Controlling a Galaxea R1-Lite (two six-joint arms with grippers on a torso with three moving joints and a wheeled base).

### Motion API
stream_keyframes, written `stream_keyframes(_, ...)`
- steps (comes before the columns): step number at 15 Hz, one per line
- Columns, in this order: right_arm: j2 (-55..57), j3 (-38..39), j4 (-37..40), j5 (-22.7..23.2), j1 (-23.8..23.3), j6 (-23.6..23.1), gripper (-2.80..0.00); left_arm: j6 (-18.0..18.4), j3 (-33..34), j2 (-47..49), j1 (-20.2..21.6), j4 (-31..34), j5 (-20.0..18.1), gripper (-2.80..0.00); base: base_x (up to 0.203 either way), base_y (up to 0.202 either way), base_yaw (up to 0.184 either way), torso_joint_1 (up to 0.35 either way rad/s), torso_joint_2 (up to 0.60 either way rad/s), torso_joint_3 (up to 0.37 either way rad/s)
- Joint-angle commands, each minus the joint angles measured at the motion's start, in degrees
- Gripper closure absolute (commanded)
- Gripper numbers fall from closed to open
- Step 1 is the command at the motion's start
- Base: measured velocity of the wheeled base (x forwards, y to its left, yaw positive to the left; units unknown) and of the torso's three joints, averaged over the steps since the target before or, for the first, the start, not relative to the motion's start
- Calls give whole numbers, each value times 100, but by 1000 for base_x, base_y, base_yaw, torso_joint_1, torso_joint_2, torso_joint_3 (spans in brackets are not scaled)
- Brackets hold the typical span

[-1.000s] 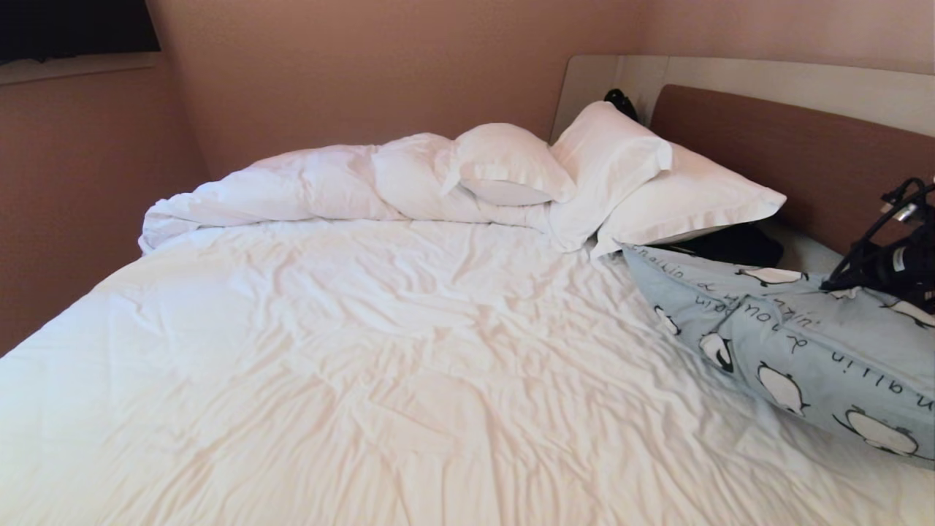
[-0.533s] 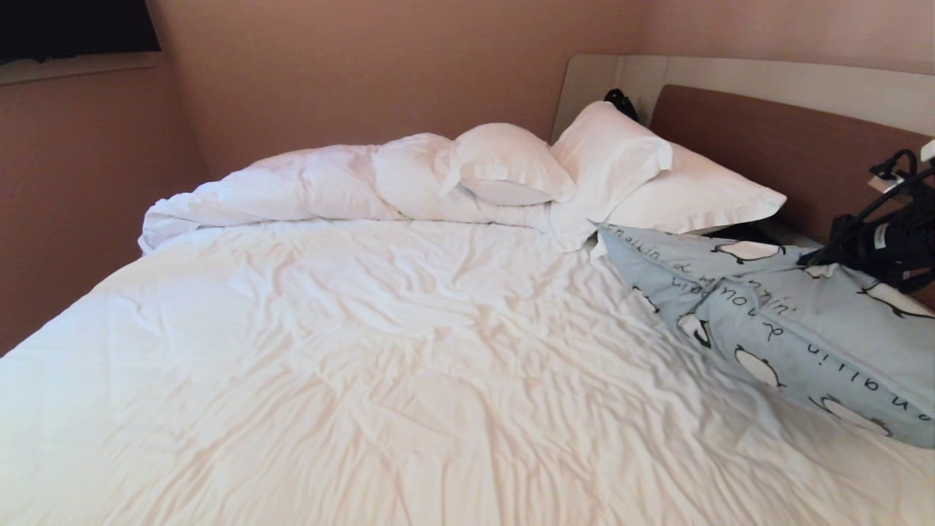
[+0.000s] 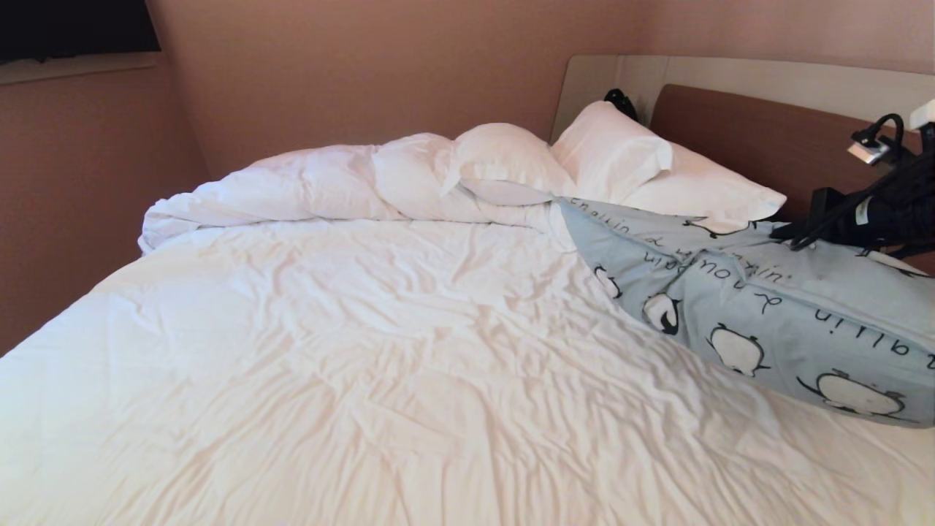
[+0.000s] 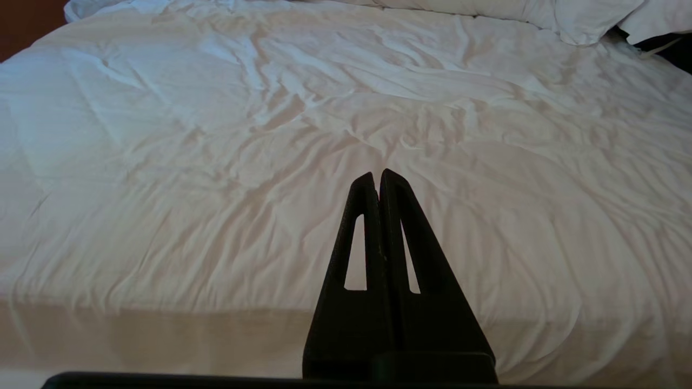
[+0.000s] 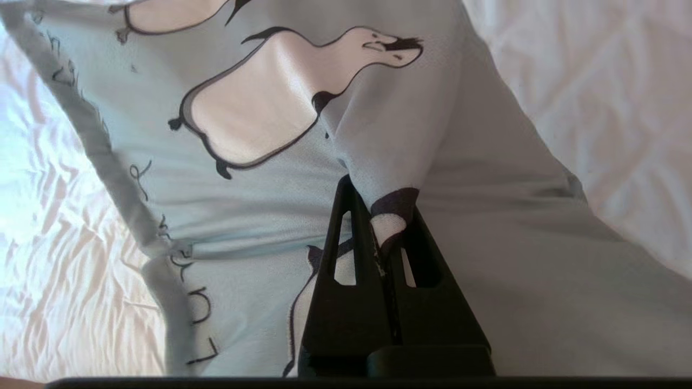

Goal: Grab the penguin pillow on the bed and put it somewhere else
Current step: Move to the foot of the bed

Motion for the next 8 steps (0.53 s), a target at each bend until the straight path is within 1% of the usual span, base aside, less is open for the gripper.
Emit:
stream_keyframes(1, -86, 87, -4, 17, 99, 6, 0, -3, 18, -2, 0, -2, -7, 0, 0, 0, 0, 0, 0, 0)
stream_keyframes(2, -114, 204, -16, 22, 136, -2, 0, -3, 18, -2, 0, -2, 2, 0, 0, 0, 0, 0, 0, 0)
stream_keyframes(8, -105, 186, -59, 40, 162, -38, 0, -3, 15, -2, 0, 7, -3, 0, 0, 0, 0, 0, 0, 0)
